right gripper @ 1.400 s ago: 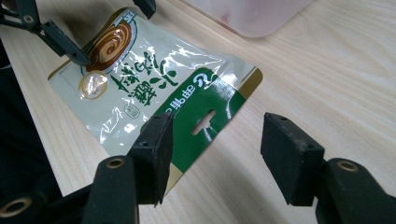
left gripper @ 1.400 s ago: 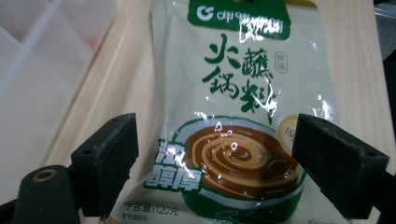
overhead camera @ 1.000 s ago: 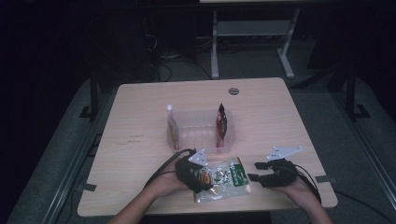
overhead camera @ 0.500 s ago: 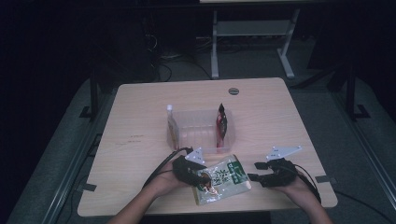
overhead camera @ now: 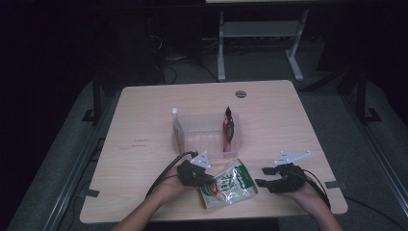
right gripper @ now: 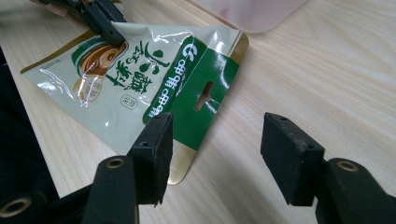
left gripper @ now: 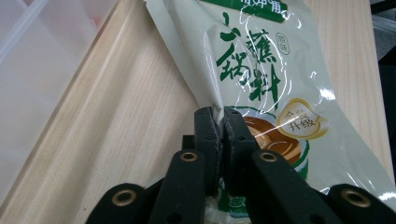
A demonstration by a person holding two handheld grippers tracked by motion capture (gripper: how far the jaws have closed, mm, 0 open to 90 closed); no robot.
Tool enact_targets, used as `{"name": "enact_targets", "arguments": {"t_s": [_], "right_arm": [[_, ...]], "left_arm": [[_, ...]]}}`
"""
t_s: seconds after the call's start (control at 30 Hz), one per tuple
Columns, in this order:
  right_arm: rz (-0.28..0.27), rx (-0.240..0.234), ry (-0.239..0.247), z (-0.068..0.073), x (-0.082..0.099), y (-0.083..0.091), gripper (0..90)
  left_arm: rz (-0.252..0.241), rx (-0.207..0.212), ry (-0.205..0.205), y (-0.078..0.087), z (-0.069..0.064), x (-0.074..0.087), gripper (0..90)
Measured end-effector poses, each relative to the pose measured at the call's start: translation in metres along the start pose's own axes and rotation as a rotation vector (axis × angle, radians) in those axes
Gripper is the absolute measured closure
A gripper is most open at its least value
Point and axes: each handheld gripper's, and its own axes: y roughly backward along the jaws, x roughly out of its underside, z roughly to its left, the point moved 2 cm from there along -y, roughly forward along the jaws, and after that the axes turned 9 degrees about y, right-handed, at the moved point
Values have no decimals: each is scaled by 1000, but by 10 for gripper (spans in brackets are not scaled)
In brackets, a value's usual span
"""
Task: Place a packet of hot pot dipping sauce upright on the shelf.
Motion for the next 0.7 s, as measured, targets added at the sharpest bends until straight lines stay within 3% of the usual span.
{"name": "enact_targets", "arguments": {"t_s": [0.2, 0.4, 0.7], "right_arm": [[-6, 2, -6, 0, 0, 1, 428], [-23, 2, -12, -2, 0, 4, 415], [-103, -60, -23, 0, -11, 8, 406]], "left_arm": [[-20, 37, 30, 2, 3, 1, 898], [-40, 54, 23, 8, 0, 0, 900], [-74, 62, -5, 40, -7, 4, 900]]}}
